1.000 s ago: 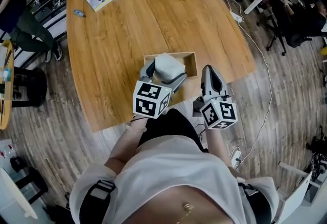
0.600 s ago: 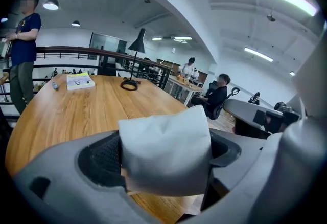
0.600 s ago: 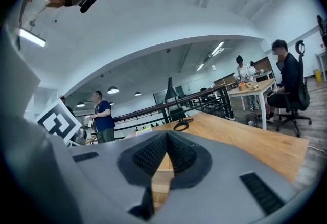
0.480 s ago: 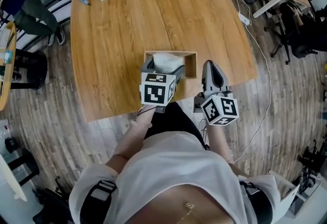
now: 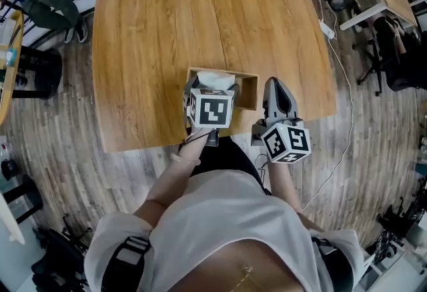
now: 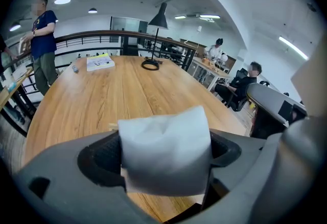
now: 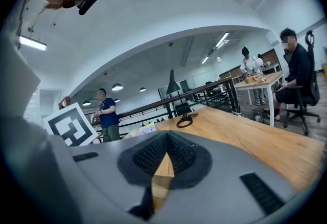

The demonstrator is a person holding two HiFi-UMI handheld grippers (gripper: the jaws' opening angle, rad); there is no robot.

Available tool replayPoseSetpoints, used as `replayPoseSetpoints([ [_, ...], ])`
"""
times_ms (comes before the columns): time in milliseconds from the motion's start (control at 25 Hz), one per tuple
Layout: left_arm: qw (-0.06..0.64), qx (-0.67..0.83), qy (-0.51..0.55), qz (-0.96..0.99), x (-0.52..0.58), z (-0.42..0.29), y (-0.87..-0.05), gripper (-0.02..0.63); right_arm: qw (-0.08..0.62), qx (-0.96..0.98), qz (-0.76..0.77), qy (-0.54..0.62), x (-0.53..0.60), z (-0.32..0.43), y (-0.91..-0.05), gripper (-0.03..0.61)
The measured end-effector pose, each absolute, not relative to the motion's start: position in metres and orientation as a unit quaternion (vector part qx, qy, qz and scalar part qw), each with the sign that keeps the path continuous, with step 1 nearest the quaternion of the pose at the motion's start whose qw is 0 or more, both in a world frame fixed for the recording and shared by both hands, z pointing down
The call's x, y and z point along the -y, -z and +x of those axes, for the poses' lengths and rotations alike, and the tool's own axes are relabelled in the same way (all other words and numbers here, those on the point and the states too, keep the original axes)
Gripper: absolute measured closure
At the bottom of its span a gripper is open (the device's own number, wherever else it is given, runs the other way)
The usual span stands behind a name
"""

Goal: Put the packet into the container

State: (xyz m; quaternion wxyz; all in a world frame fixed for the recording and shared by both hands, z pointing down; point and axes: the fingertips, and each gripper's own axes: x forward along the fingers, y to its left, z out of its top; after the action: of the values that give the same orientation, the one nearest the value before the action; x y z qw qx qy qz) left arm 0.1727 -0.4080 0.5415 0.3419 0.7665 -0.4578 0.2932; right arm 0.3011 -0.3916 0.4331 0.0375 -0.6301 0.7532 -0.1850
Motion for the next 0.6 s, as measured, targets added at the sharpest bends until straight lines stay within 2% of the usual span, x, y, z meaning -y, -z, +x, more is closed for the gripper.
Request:
replayPoseSetpoints([
  [400,0.379,0.447,-0.337,0.737,0.408,0.181,-0.57,0.143,0.037,-0.764,-0.613,0.198,0.419,0.305,-0.442,0.566],
  [600,0.372,0.45,-0.376,0.72,0.412,0.176,-0.578,0.143,0.042,-0.763,-0.61,0.208,0.421,0.307,-0.446,0.566],
])
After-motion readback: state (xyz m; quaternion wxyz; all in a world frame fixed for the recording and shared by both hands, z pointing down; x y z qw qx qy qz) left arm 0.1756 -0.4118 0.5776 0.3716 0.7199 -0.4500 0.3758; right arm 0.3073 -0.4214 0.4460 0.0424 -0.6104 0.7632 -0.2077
